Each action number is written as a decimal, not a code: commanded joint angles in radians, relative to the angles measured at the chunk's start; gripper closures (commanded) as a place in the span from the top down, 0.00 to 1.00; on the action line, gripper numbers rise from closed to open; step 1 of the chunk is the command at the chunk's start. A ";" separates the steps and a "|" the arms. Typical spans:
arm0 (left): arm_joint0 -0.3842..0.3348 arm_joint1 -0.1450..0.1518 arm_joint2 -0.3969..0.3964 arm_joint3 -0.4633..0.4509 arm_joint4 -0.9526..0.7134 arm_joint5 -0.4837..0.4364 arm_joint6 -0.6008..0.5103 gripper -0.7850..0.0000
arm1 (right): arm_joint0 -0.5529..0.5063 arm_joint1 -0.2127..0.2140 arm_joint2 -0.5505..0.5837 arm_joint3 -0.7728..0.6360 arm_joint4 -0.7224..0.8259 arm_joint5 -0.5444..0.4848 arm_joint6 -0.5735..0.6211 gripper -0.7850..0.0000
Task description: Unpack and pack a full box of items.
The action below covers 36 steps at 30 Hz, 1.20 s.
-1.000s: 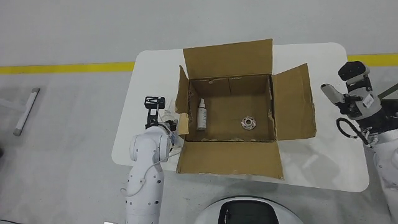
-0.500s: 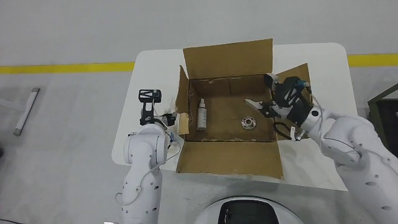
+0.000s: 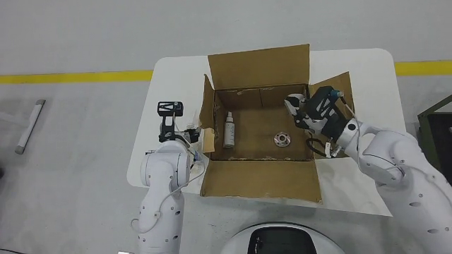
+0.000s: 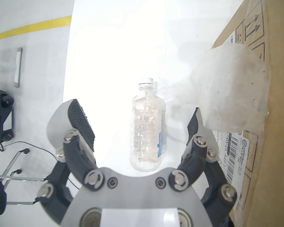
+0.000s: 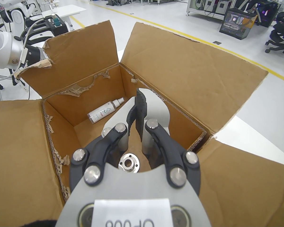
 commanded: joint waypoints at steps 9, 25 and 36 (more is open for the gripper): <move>0.000 0.000 0.000 0.000 0.000 0.000 0.000 1.00 | 0.232 -0.039 -0.211 0.012 0.017 0.260 0.465 0.00; 0.000 0.000 0.000 0.000 0.000 0.000 0.000 1.00 | 0.402 -0.071 -0.309 0.115 0.125 0.344 0.674 0.00; 0.000 0.000 0.000 0.000 0.000 0.000 0.000 1.00 | 0.402 -0.071 -0.309 0.115 0.125 0.344 0.674 0.00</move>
